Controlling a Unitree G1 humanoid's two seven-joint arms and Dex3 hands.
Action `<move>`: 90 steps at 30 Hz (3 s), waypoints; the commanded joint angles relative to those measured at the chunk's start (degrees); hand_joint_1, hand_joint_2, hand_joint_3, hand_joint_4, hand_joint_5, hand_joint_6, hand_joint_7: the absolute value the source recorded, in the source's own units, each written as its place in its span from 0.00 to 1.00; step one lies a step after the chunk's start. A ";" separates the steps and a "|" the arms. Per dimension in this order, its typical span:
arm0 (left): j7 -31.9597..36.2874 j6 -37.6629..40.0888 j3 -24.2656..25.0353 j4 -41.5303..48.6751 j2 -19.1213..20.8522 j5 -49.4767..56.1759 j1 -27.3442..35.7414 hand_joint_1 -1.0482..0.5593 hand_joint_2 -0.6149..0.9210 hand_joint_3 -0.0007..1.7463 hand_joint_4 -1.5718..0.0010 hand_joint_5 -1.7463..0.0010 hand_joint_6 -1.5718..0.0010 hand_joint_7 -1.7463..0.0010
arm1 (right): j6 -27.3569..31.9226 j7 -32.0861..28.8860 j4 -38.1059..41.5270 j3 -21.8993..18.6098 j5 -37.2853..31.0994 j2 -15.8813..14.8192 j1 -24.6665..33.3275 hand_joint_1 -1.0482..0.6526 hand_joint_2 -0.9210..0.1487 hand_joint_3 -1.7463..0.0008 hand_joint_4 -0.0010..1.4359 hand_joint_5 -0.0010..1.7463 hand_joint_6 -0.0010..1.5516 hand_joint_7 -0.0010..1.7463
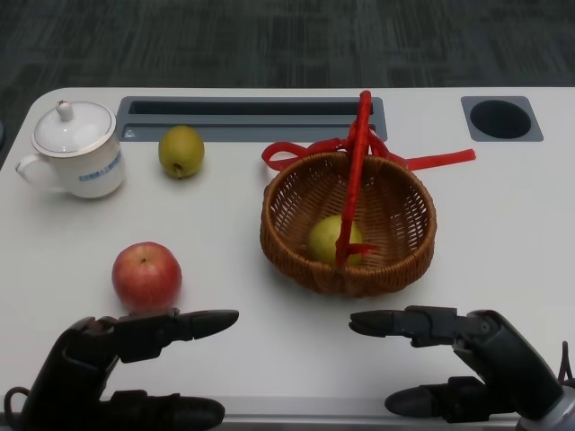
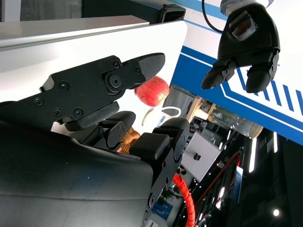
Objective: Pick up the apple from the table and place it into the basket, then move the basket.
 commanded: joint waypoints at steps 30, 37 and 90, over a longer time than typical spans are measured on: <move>11.56 -3.04 14.86 -2.88 -1.91 25.73 -0.95 0.17 0.89 0.00 0.73 1.00 0.69 1.00 | -2.17 -1.99 1.02 -1.15 -2.02 0.26 -0.74 0.34 0.11 1.00 0.53 0.00 0.46 0.00; 31.75 1.35 20.72 0.26 1.18 51.41 -5.76 0.07 0.91 0.00 0.84 1.00 0.82 1.00 | -2.04 -2.59 0.82 -1.23 -2.70 0.57 -0.64 0.35 0.12 1.00 0.53 0.00 0.46 0.00; 59.27 22.98 -17.03 58.95 3.44 47.76 -41.39 0.54 0.94 0.01 0.26 0.98 0.32 0.98 | -1.79 -4.05 -2.34 -1.48 -3.56 -0.67 0.97 0.33 0.08 1.00 0.55 0.00 0.47 0.00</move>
